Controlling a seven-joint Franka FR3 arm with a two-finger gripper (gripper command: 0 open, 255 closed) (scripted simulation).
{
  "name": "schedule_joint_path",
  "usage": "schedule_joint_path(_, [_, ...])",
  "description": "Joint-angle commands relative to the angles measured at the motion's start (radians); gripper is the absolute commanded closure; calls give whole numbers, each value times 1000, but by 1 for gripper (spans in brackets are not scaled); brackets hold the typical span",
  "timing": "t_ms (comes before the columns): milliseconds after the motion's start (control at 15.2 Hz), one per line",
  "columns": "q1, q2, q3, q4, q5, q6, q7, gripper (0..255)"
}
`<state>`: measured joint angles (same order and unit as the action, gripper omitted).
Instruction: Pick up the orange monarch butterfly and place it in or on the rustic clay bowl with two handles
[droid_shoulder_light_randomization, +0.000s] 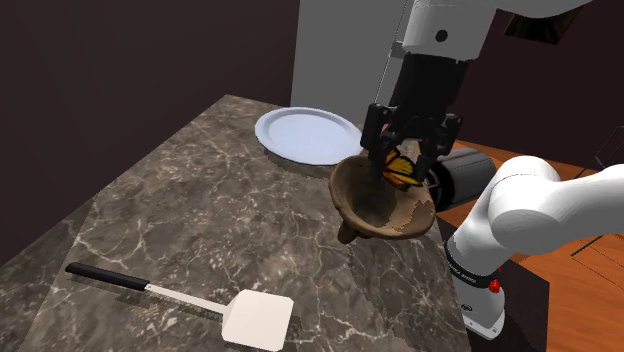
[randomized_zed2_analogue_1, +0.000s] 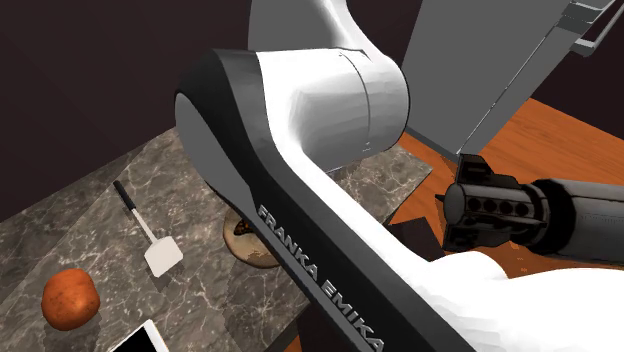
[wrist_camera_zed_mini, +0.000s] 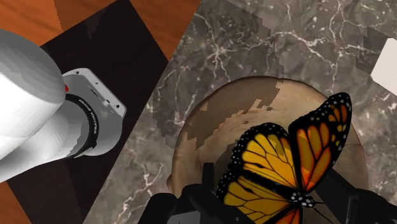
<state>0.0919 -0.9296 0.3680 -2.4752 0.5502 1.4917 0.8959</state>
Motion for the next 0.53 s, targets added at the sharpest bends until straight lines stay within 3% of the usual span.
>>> schedule_joint_path(0, [1,-4,1,-11,2,6,-3,255])
schedule_joint_path(396, [1,-4,1,-10,2,6,-3,255])
schedule_joint_path(462, [1,-4,1,-10,2,6,-3,0])
